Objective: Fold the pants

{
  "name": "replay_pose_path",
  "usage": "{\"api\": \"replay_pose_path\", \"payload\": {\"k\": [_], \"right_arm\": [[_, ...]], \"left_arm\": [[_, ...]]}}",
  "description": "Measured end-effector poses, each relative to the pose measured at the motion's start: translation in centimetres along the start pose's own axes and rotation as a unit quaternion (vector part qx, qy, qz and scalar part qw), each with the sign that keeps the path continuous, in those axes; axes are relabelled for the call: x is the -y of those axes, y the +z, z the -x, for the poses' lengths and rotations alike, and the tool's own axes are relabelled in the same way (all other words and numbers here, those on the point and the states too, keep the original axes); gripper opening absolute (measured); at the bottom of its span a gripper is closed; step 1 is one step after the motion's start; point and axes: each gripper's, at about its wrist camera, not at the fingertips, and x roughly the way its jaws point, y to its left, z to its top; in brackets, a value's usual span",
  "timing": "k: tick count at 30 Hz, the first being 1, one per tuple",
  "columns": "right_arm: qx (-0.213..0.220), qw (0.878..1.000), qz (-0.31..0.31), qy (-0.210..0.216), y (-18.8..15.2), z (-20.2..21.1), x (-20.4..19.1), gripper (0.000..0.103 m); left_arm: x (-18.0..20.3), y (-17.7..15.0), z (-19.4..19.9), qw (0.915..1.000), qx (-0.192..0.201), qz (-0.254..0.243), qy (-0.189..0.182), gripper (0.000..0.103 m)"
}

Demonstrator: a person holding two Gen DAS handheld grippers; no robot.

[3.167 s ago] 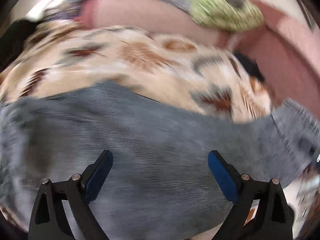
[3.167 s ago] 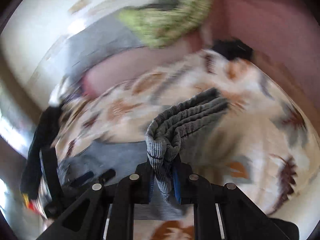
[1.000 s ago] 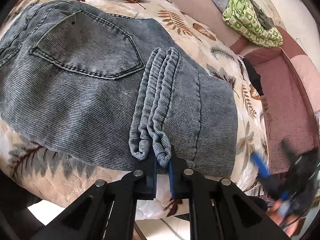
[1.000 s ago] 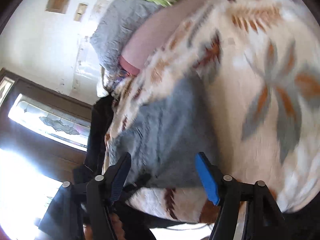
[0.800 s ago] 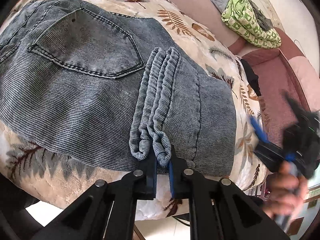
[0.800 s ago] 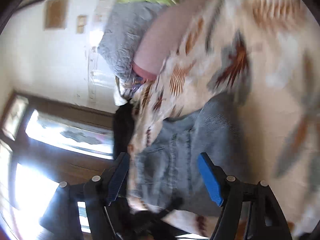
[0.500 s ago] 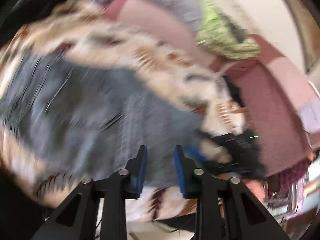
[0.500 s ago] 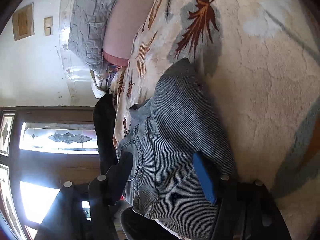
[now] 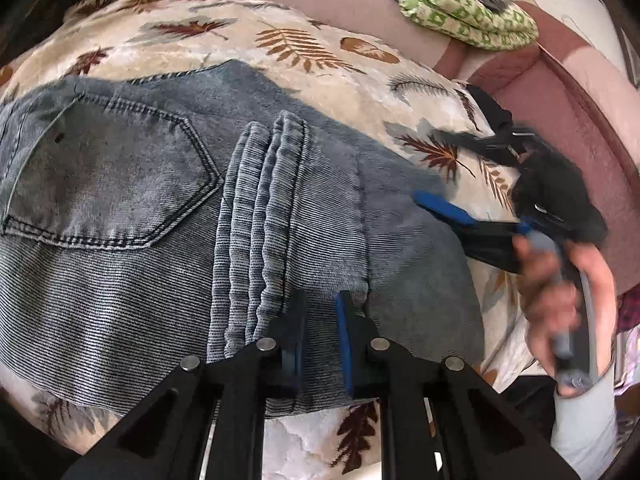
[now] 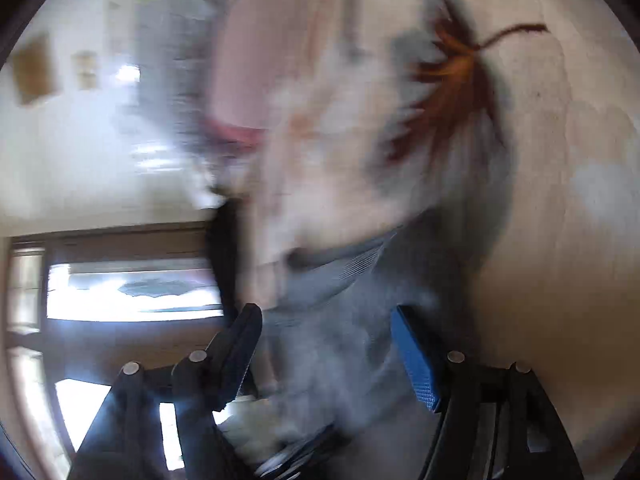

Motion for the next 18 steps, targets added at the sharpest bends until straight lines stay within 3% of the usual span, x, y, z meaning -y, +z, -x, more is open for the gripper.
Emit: {"api": "replay_pose_path", "payload": {"k": [5,8,10,14,16,18], "right_arm": [[0.016,0.998,0.064,0.0,-0.5,1.7,-3.8,0.067],[0.007,0.997,0.062,-0.046,1.4,-0.3,-2.0,0.072],[0.019,0.999,0.039,-0.028,1.6,0.0,-1.4,0.067],[0.013,0.995,0.101,-0.015,-1.6,2.5,-4.4,0.068],[0.002,0.994,0.108,0.008,-4.1,3.9,-4.5,0.07],[-0.003,0.993,0.117,-0.004,-6.6,4.1,-3.7,0.075]], "left_arm": [[0.7,-0.2,-0.2,0.9998,0.009,-0.014,0.012,0.014],[0.9,-0.3,-0.2,0.9996,0.013,-0.02,0.015,0.014],[0.7,-0.2,-0.1,0.9997,0.011,-0.017,0.012,0.014],[0.5,-0.2,0.0,0.9998,0.011,-0.014,0.003,0.014],[0.5,-0.3,0.0,0.9998,0.013,-0.015,0.004,0.014],[0.5,-0.3,0.0,0.9998,0.013,-0.014,0.004,0.014]]}}
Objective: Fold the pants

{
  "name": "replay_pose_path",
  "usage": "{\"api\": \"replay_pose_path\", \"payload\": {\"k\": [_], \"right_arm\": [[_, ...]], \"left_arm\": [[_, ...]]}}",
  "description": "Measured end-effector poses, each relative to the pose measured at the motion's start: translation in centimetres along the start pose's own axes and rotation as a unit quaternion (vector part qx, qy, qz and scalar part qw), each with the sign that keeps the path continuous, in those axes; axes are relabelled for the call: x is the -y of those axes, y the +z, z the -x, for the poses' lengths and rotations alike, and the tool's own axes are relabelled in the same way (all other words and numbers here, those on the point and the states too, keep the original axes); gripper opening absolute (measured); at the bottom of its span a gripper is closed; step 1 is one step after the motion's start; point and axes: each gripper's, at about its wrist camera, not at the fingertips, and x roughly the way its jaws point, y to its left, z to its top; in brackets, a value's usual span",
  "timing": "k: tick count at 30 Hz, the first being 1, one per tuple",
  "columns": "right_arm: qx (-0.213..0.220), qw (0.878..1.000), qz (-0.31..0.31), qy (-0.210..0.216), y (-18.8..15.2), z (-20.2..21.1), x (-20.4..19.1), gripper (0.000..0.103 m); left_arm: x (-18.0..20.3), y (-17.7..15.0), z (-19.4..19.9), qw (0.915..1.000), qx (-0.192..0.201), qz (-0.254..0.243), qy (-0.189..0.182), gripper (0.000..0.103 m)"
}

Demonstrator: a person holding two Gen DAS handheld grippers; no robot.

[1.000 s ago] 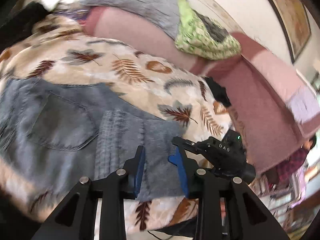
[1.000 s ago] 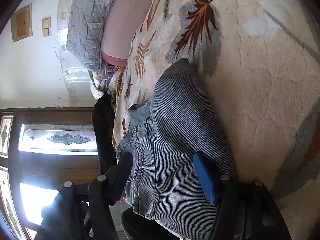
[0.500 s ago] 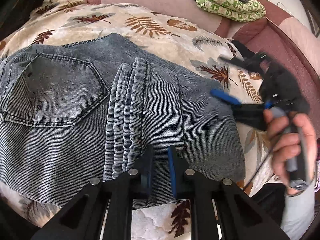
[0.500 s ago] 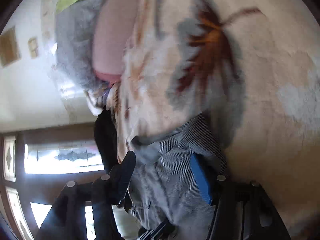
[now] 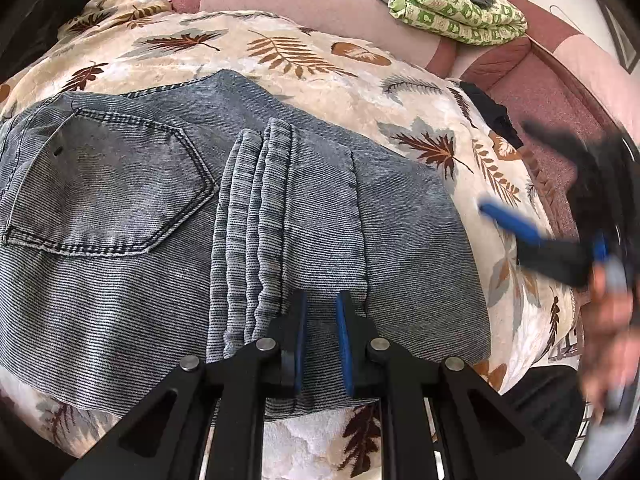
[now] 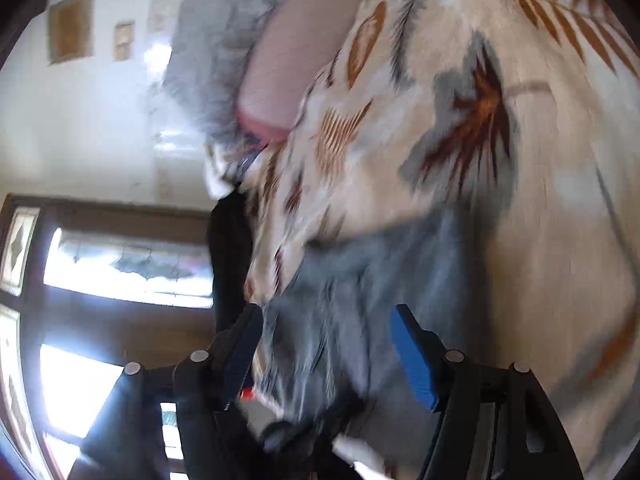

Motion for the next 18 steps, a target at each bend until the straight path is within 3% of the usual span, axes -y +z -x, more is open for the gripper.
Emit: {"api": "replay_pose_path", "payload": {"k": [2,4,7,8,11,12,13,15,18], "right_arm": [[-0.025,0.998,-0.015,-0.059,-1.7,-1.9,2.5,0.081],[-0.004,0.999,-0.018,-0.038,-2.2,-1.5,3.4,0.078],[0.01,1.0,-0.013,-0.008,-2.8,0.8,1.5,0.078],[0.015,1.0,0.002,0.004,-3.3,1.3,0.8,0.078],[-0.009,0.999,0.015,-0.034,-4.8,0.4,1.8,0.081],[-0.026,0.999,-0.003,-0.041,-5.1,-1.0,3.4,0.081],[-0.003,1.0,-0.009,-0.025,-5.2,-0.7,3.8,0.08],[-0.011,0.999,-0.028,-0.023,-4.5,0.0,3.0,0.08],[0.006,0.999,-0.005,-0.033,-3.6,1.0,1.1,0.08]], "left_arm": [[0.0,0.1,-0.1,1.0,-0.002,0.002,-0.004,0.017],[0.0,0.4,0.1,0.9998,-0.007,0.004,-0.016,0.023],[-0.3,0.7,1.5,0.9996,-0.002,0.013,-0.025,0.033],[-0.3,0.6,2.4,0.9994,0.008,0.017,-0.028,0.041],[-0.3,-0.1,5.0,0.9973,0.06,0.024,-0.034,0.063],[-0.2,-0.3,4.9,0.9975,0.058,0.019,-0.037,0.064],[0.1,-0.5,4.3,0.9983,0.046,0.01,-0.035,0.064],[0.0,-1.1,1.9,0.9999,0.009,-0.009,-0.001,0.063],[0.7,-1.7,2.2,0.9991,0.025,-0.032,0.014,0.061]]}}
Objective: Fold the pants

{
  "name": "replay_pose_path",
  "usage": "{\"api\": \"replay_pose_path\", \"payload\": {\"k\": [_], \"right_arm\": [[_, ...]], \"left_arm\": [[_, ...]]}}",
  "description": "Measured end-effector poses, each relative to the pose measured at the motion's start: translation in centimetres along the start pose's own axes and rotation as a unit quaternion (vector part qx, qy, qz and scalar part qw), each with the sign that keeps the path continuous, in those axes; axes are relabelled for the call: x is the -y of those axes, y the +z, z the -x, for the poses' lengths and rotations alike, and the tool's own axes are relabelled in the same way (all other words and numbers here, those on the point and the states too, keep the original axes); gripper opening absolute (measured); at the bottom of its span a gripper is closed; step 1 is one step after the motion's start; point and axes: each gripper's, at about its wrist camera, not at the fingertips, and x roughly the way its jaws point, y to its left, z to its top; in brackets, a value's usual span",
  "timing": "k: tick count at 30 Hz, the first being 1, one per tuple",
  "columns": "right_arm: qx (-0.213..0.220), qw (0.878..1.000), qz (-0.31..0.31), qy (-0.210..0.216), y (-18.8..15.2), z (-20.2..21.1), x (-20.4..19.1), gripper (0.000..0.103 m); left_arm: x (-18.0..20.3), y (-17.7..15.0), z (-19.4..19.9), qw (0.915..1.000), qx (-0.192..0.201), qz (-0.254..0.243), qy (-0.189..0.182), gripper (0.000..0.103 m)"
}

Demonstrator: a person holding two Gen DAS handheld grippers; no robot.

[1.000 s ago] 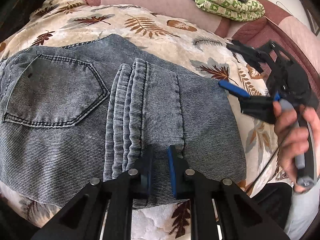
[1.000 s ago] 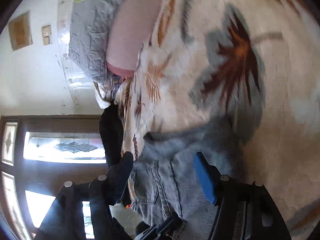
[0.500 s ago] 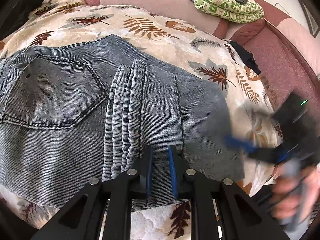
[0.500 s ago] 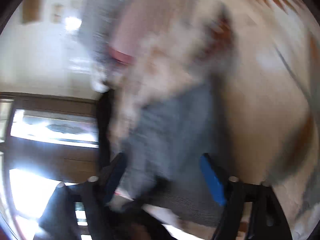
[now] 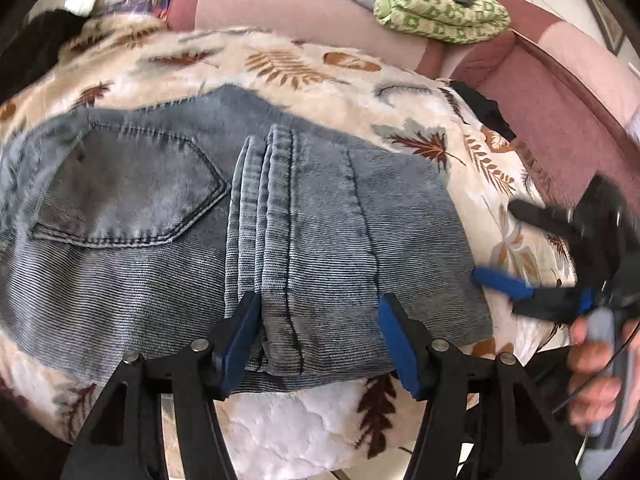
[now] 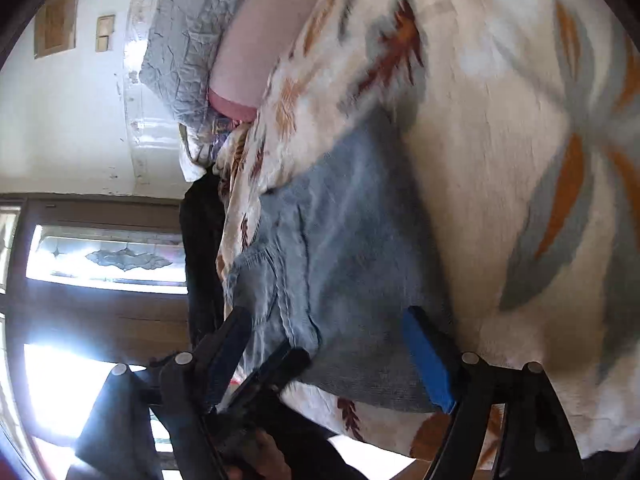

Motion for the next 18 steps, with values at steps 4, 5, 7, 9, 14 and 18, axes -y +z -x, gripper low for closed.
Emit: {"api": "replay_pose_path", "payload": {"k": [4,5,7,9,14,18], "right_arm": [[0.005,1.0,0.022,0.02,1.8,-0.2,-2.1,0.081],[0.006,1.0,0.023,0.016,2.0,-0.6,-2.0,0.082],[-0.023,0.999,-0.008,-0.043,2.7,-2.8,0.4,0.083],[-0.033,0.998,-0.014,-0.059,2.9,-3.0,0.5,0.082],[-0.011,0.993,0.094,-0.073,4.4,-1.5,-7.4,0.082],[-0.042,0.975,0.185,-0.116,6.3,-8.0,-13.7,0.082]], "left_arm": [[0.2,0.7,2.3,0.9987,0.037,0.014,-0.033,0.063],[0.2,0.8,2.4,0.9984,0.039,0.014,-0.037,0.063],[-0.7,1.0,1.3,0.9986,0.011,0.028,-0.043,0.063],[-2.9,1.2,0.6,0.9948,-0.03,0.068,-0.069,0.062],[-8.6,3.3,7.0,0.9897,0.081,0.106,-0.054,0.063],[-13.5,3.8,7.5,0.9812,0.105,0.144,0.073,0.063]]}}
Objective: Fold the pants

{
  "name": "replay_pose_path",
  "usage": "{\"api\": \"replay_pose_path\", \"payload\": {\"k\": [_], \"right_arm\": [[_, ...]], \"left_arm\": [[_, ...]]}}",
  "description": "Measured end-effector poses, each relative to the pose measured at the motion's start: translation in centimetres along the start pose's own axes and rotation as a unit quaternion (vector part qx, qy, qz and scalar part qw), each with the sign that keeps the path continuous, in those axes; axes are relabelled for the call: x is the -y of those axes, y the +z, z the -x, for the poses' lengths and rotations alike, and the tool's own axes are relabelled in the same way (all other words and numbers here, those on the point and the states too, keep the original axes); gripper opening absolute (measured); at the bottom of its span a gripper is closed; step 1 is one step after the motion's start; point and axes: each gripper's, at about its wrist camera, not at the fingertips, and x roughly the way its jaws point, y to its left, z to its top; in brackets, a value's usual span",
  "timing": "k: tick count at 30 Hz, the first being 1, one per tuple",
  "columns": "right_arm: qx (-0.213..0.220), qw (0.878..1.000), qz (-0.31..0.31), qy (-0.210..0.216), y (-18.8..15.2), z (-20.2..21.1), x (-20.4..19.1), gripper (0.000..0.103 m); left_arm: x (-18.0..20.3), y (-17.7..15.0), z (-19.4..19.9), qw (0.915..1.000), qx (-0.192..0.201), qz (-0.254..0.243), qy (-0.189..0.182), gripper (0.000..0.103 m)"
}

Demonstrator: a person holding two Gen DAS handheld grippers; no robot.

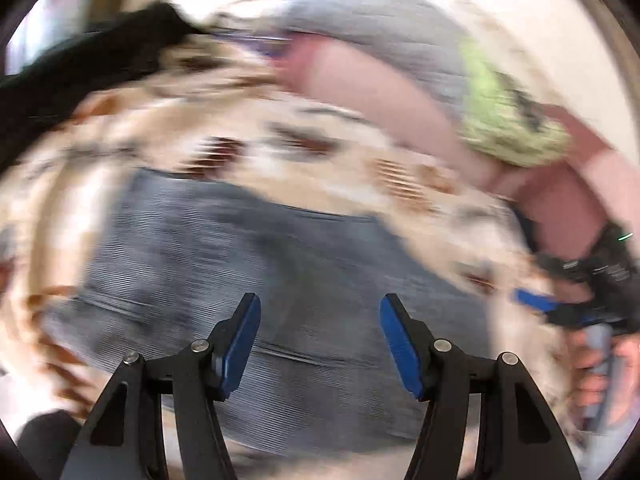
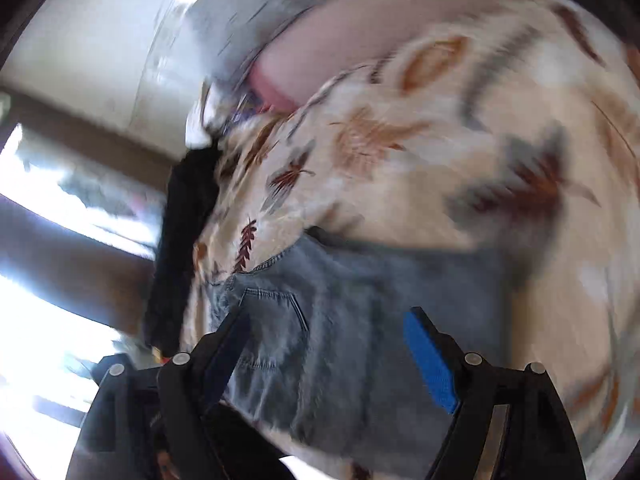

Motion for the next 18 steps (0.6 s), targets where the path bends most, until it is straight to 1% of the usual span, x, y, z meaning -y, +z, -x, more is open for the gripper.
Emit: {"api": "replay_pose_path", "payload": {"k": [1,2,3,4,5,6,7,8,9,10,11,12,13,14,15,16,17,18], "right_arm": [[-0.011,1.0,0.019,-0.01,0.8,-1.6,-1.1,0.081],[-0.024,0.999,0.038,-0.019,1.0,-2.8,-1.9,0.08],[-0.044,0.996,0.062,-0.037,2.0,-5.6,-3.5,0.069],[-0.057,0.994,0.08,-0.054,2.3,-7.8,-4.1,0.056],[-0.072,0.988,0.109,-0.083,2.6,-10.1,-4.9,0.053],[-0.088,0.979,0.139,-0.121,2.9,-12.6,-5.4,0.05],[-0.114,0.972,0.144,-0.144,2.9,-15.1,-5.0,0.042],[-0.138,0.969,0.138,-0.154,2.8,-16.9,-4.4,0.036],[-0.13,0.965,0.155,-0.169,2.6,-17.8,-4.6,0.03],[-0.122,0.963,0.171,-0.167,2.4,-17.6,-5.1,0.018],[-0.11,0.962,0.186,-0.165,2.2,-17.0,-5.8,0.013],[-0.091,0.959,0.205,-0.175,1.9,-16.2,-6.5,0.01],[-0.068,0.949,0.23,-0.203,1.5,-15.7,-7.1,0.005],[-0.057,0.939,0.249,-0.23,1.2,-15.8,-7.0,0.005],[-0.071,0.938,0.243,-0.238,1.2,-16.5,-6.3,0.005],[-0.096,0.937,0.228,-0.246,1.2,-17.6,-5.0,0.006],[-0.092,0.944,0.212,-0.236,1.4,-17.8,-4.2,0.006],[-0.076,0.952,0.193,-0.223,1.6,-17.0,-4.0,0.006]], "left_arm": [[-1.1,-0.1,-0.8,0.9994,-0.008,0.01,0.032,0.063],[-2.1,-0.3,-1.8,0.9982,-0.016,0.021,0.053,0.063],[-3.3,-0.8,-2.8,0.9976,-0.024,0.028,0.059,0.063],[-3.9,-1.2,-3.2,0.9979,-0.025,0.026,0.054,0.063],[-3.8,-1.4,-3.0,0.9984,-0.014,0.017,0.053,0.063],[-3.3,-1.4,-2.8,0.9981,-0.012,0.005,0.061,0.063],[-2.9,-1.4,-3.0,0.9975,-0.014,-0.006,0.069,0.063],[-2.8,-1.5,-3.2,0.997,-0.013,-0.016,0.074,0.063],[-2.7,-1.7,-3.1,0.9967,-0.012,-0.025,0.076,0.063],[-2.4,-1.7,-3.2,0.9968,-0.011,-0.028,0.075,0.063],[-2.4,-1.7,-3.0,0.9971,-0.009,-0.028,0.07,0.063],[-2.6,-1.9,-2.9,0.9974,-0.01,-0.028,0.066,0.063],[-2.5,-1.9,-2.9,0.9975,-0.01,-0.029,0.064,0.063],[-2.6,-1.9,-2.8,0.9975,-0.01,-0.03,0.064,0.063],[-2.7,-1.9,-2.6,0.9974,-0.009,-0.03,0.066,0.063],[-2.9,-1.8,-2.8,0.9971,-0.01,-0.031,0.069,0.064],[-2.7,-1.8,-2.8,0.9968,-0.01,-0.034,0.072,0.064],[-2.7,-1.7,-2.9,0.9966,-0.011,-0.035,0.074,0.065]]}}
